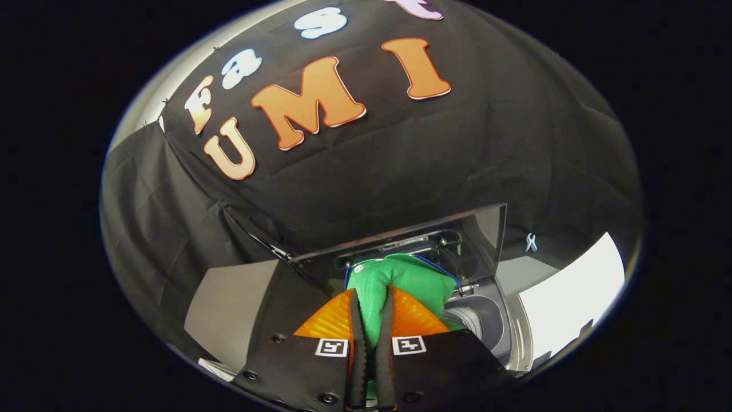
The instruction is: Put the clothes into the washing machine and then close the washing machine lid.
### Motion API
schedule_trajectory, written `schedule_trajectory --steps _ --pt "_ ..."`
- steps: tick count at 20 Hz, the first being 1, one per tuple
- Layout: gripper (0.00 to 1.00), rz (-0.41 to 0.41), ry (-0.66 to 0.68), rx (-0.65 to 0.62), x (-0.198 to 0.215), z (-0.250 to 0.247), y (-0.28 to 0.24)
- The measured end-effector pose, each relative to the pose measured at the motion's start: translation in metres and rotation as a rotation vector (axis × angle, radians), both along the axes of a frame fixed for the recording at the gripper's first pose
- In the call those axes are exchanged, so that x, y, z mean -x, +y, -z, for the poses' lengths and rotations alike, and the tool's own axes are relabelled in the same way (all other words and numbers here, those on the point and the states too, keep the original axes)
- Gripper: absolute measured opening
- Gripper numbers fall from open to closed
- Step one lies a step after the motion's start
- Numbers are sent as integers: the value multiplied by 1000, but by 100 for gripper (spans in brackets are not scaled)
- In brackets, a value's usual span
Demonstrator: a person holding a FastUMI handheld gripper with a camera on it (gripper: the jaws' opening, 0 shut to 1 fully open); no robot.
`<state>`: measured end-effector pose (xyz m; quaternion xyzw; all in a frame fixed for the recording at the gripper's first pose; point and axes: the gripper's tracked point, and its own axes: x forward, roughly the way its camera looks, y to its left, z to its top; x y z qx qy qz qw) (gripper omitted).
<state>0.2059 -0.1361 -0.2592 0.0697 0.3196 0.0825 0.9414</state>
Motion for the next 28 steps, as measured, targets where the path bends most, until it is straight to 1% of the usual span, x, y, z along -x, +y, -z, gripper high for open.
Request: schedule_trajectory --steps 4,6,11,17,23,26,28 --pt "15 -25 59 28 8 36 -10" --pt "15 -18 83 20 8 52 -16" --pt "15 -10 134 52 10 95 -30" --pt "15 8 171 55 11 142 -39" --pt "15 15 223 147 8 212 -52" --pt "15 42 238 149 4 236 -54" --pt "17 64 275 140 6 256 -57"
